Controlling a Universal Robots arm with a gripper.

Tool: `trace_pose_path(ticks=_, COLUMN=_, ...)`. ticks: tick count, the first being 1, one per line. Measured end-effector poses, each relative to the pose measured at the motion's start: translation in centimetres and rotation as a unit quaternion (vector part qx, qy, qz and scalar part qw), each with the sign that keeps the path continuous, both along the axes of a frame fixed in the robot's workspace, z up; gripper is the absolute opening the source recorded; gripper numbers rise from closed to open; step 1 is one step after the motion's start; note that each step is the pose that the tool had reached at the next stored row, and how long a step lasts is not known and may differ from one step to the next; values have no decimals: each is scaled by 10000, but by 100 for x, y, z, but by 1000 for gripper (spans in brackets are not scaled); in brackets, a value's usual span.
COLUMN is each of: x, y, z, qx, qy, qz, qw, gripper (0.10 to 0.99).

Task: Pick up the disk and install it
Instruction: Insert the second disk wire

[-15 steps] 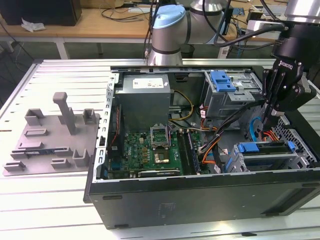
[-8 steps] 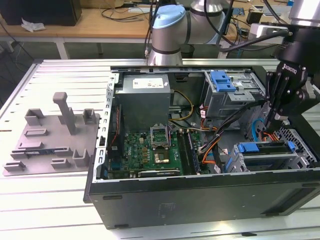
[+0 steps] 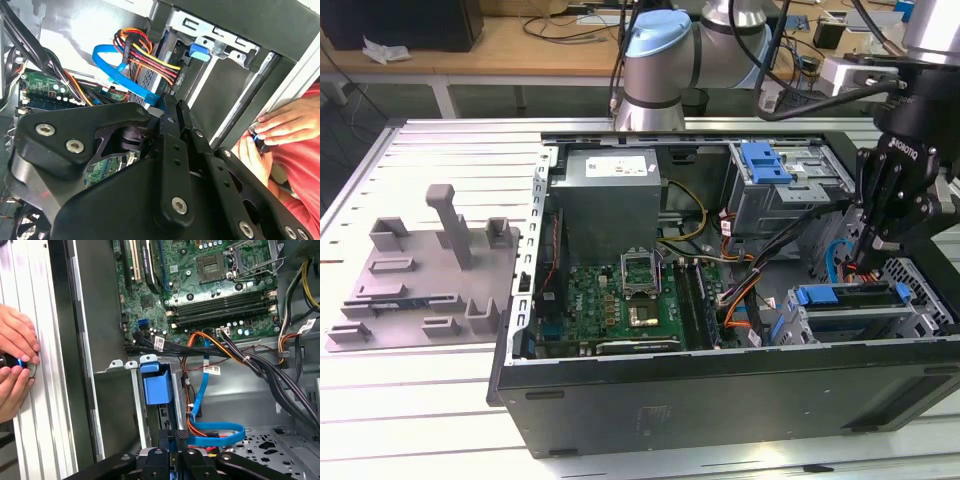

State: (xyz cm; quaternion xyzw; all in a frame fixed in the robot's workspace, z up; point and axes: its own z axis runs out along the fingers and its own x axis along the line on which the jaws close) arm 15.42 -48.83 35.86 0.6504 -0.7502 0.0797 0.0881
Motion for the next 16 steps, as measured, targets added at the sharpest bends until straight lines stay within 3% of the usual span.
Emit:
trace_pose_path(ticks=1, x=-7, y=-14, z=0, qx=22, qy=-4, qz=0, qw=10000, gripper=161)
trace_pose_path(ticks=2, x=-43, y=-87, z=-2, qx=133, qy=-16, qz=60, qw=9999, gripper=161)
trace_pose_path(ticks=6, x=-48, y=-97, z=-5, qx=167, qy=-13, qz=367, qw=9992, gripper=161)
trace_pose_path(ticks=8, x=-59, y=-113, z=-9, qx=208, qy=-25, qz=399, qw=9990, gripper=161)
trace_pose_path(ticks=11, x=-74, y=-164, z=-12, qx=358, qy=-63, qz=406, qw=9985, gripper=161)
trace_pose_path(ticks=12, x=-78, y=-200, z=-14, qx=433, qy=-76, qz=412, qw=9982, gripper=161)
trace_pose_path(ticks=16, x=-82, y=-264, z=-19, qx=600, qy=-105, qz=429, qw=9972, gripper=161)
